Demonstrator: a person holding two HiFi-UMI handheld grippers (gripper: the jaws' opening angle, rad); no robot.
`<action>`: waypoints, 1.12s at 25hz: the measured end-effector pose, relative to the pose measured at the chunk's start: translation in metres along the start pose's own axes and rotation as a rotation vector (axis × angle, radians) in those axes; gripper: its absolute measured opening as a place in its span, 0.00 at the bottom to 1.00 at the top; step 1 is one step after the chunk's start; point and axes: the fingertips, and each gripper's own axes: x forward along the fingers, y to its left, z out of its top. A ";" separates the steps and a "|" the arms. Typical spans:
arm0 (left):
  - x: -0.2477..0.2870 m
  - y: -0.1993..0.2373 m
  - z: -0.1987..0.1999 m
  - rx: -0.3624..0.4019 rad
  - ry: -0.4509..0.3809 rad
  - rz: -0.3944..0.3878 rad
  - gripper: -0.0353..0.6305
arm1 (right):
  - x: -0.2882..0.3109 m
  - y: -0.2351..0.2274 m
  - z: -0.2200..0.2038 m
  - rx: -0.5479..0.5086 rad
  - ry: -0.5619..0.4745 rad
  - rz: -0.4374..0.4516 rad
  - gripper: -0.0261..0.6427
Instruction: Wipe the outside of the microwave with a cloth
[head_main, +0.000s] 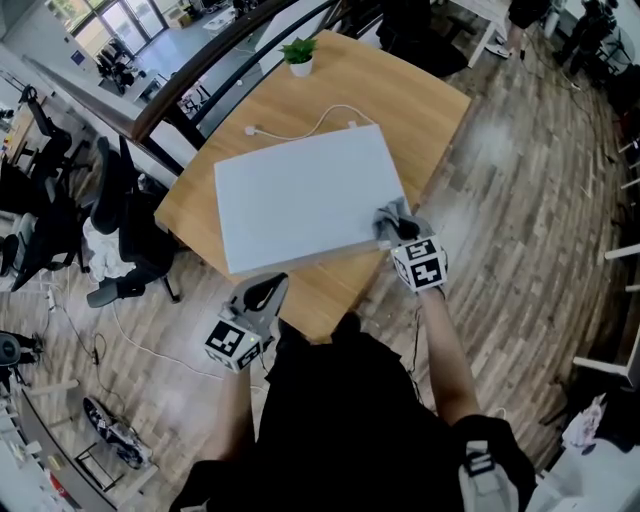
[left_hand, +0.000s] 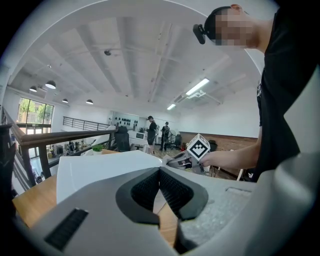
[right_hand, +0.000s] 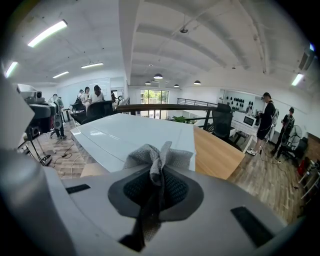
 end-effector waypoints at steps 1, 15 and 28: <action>0.001 -0.001 0.000 0.000 -0.001 0.003 0.06 | -0.001 -0.002 0.000 0.000 -0.001 -0.001 0.08; 0.023 -0.015 0.000 -0.002 -0.008 0.029 0.06 | -0.001 -0.024 -0.004 0.003 -0.022 0.011 0.08; 0.022 -0.018 0.002 -0.007 -0.024 0.081 0.06 | 0.018 -0.043 0.012 -0.005 -0.029 0.005 0.08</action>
